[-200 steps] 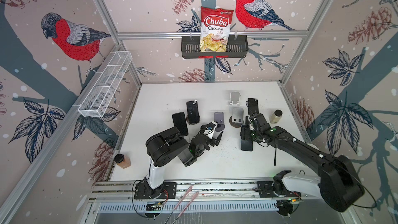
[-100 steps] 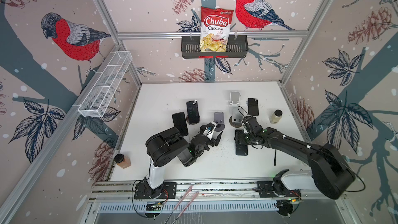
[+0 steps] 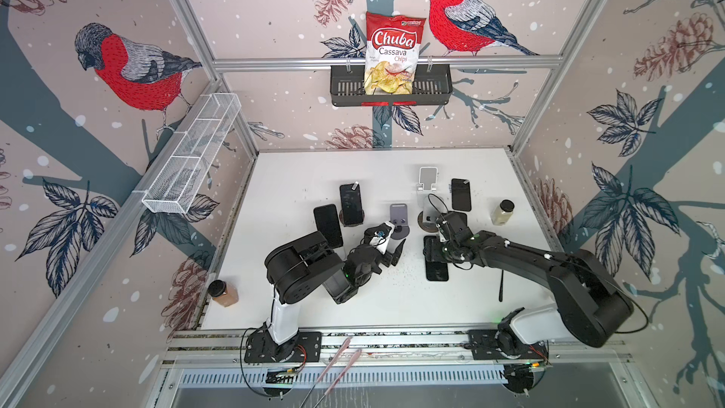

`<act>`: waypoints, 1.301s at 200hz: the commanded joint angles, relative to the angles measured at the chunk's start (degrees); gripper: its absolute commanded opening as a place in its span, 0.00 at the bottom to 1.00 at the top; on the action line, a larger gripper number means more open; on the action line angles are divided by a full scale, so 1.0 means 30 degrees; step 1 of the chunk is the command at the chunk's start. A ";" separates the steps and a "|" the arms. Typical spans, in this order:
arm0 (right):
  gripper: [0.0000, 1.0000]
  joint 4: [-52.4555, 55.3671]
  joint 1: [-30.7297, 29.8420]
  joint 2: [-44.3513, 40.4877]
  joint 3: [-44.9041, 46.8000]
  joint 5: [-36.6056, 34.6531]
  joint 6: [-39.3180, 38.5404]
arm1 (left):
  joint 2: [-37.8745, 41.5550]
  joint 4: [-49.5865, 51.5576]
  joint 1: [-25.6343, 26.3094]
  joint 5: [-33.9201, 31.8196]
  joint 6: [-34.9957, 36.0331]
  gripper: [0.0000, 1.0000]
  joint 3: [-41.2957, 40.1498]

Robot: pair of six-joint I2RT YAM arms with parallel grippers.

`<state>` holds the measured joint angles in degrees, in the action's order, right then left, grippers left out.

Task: Remove the phone from the phone stand
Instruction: Place the phone at the center of the table.

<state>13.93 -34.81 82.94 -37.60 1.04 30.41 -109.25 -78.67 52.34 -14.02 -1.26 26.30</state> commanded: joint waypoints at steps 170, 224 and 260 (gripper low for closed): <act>0.70 0.1907 -0.1065 0.0234 0.0260 -0.0341 0.1573 | 0.0324 0.0268 0.0191 -0.0161 -0.0136 0.87 0.0050; 0.73 0.2287 -0.1590 0.0702 -0.0103 -0.1734 0.1936 | 0.0234 -0.0001 0.0191 -0.0160 -0.0144 0.87 -0.0060; 0.75 0.2321 -0.1949 0.1026 -0.0092 -0.1912 0.2166 | 0.0263 -0.0300 0.0191 -0.0161 -0.0095 0.87 -0.0239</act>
<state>14.41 -40.16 84.84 -38.54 -6.04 34.54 -108.44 -77.41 52.84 -14.76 -1.52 25.93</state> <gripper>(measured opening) 0.747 0.868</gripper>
